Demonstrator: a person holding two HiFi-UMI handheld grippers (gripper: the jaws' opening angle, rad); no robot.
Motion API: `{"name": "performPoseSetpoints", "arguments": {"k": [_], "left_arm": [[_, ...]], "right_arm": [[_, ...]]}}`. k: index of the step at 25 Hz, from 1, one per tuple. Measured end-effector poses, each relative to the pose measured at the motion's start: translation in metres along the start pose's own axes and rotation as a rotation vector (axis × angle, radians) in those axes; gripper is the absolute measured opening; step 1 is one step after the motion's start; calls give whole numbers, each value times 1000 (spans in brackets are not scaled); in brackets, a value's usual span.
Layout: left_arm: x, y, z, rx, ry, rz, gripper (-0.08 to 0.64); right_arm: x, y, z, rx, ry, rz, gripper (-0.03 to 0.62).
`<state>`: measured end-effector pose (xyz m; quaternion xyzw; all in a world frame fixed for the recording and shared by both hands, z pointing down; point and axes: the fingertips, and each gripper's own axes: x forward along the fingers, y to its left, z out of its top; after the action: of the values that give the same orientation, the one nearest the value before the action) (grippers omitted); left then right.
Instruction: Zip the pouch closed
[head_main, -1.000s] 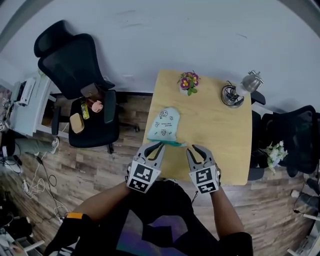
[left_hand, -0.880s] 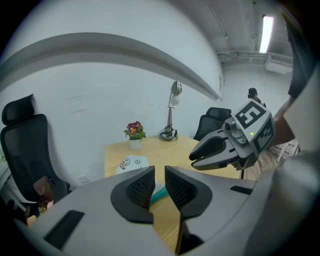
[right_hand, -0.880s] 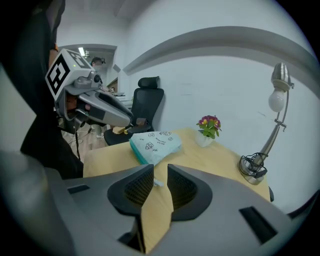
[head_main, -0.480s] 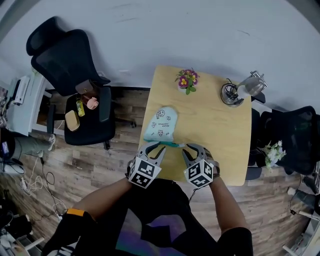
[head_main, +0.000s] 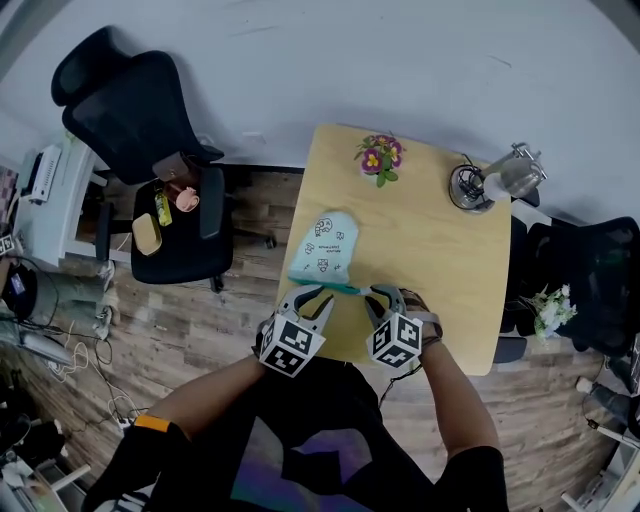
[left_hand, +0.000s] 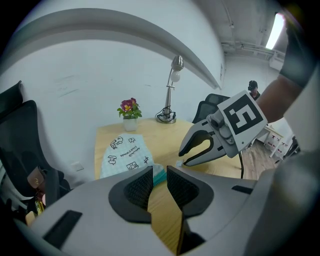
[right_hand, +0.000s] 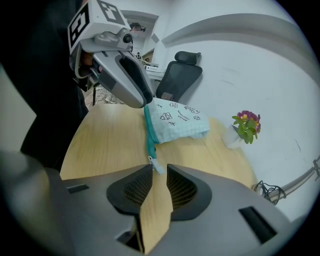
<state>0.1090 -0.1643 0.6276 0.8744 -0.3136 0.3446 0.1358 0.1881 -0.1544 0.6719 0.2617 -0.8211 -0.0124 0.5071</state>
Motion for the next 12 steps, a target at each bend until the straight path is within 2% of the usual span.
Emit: {"name": "performPoseSetpoints", "arguments": {"k": [7, 12], "left_arm": [[-6, 10, -1, -16, 2, 16, 89], [-11, 13, 3, -9, -13, 15, 89]], "right_arm": [[12, 3, -2, -54, 38, 37, 97], [10, 8, -1, -39, 58, 66, 32]]}}
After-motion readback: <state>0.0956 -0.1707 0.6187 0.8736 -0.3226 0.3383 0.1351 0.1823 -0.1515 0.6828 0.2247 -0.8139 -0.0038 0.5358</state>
